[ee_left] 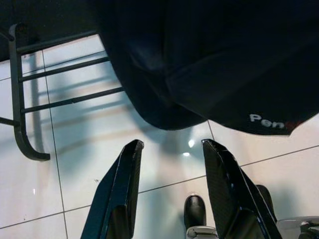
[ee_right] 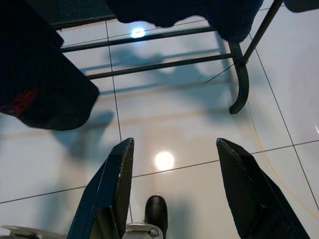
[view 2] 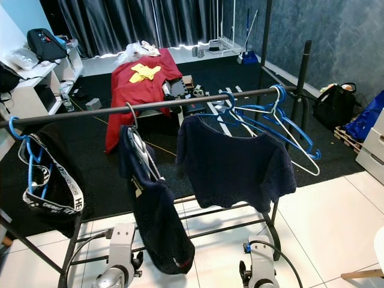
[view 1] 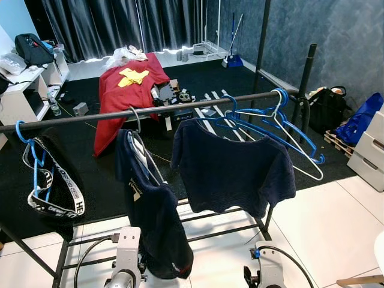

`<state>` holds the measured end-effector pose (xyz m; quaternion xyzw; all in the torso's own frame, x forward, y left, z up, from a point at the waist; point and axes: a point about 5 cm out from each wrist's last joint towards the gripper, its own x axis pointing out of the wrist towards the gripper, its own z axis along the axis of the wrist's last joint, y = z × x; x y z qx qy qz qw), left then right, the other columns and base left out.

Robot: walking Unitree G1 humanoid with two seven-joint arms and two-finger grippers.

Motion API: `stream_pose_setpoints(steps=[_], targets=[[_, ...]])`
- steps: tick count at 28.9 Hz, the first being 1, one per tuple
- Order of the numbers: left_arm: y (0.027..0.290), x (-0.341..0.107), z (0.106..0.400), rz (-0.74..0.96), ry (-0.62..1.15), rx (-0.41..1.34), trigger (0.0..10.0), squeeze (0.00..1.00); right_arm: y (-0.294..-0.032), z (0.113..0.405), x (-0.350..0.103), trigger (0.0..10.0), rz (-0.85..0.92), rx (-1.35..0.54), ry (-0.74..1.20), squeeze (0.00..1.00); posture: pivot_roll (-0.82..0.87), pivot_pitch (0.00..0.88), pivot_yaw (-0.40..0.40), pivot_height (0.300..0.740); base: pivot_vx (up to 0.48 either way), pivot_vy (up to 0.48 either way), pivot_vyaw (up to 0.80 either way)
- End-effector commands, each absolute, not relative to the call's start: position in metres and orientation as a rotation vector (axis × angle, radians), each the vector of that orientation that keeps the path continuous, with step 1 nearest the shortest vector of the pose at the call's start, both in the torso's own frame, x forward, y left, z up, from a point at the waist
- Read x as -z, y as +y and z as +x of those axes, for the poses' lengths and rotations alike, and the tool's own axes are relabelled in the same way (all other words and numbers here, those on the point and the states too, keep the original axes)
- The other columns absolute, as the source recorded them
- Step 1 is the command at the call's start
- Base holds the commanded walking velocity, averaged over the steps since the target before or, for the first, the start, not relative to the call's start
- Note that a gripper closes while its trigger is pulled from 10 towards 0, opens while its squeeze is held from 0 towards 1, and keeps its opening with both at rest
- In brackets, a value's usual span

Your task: Hang hanger

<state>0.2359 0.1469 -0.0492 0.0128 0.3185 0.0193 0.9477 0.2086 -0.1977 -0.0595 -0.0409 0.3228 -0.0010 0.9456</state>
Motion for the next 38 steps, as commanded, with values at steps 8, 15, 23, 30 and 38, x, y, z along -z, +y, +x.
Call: stream_pose_setpoints(steps=[8,15,23,30,38], targets=[[0.154,0.048,0.240,0.029,0.656,-0.049,10.0,0.00,-0.192,0.214,0.056,10.0,-0.108,-0.041,0.629,0.00,-0.10,0.009,0.062,0.740,0.000,0.000,0.00],[0.161,0.049,0.237,0.044,0.668,-0.049,10.0,0.00,-0.187,0.213,0.057,10.0,-0.106,-0.070,0.632,0.00,-0.09,0.000,0.051,0.740,0.000,0.000,0.00],[0.165,0.047,0.241,-0.012,0.657,-0.042,10.0,0.00,-0.185,0.216,0.056,10.0,-0.039,-0.052,0.631,0.00,-0.05,0.000,-0.010,0.740,0.000,0.000,0.00],[0.173,0.068,0.211,0.081,0.816,0.035,10.0,0.00,-0.144,0.207,0.071,10.0,-0.008,-0.204,0.802,0.00,0.04,0.016,-0.040,0.740,0.000,0.000,0.00],[0.175,0.068,0.206,0.102,0.773,0.023,10.0,0.00,-0.127,0.199,0.074,10.0,0.030,-0.240,0.802,0.00,0.09,0.057,-0.097,0.740,0.000,0.000,0.00]])
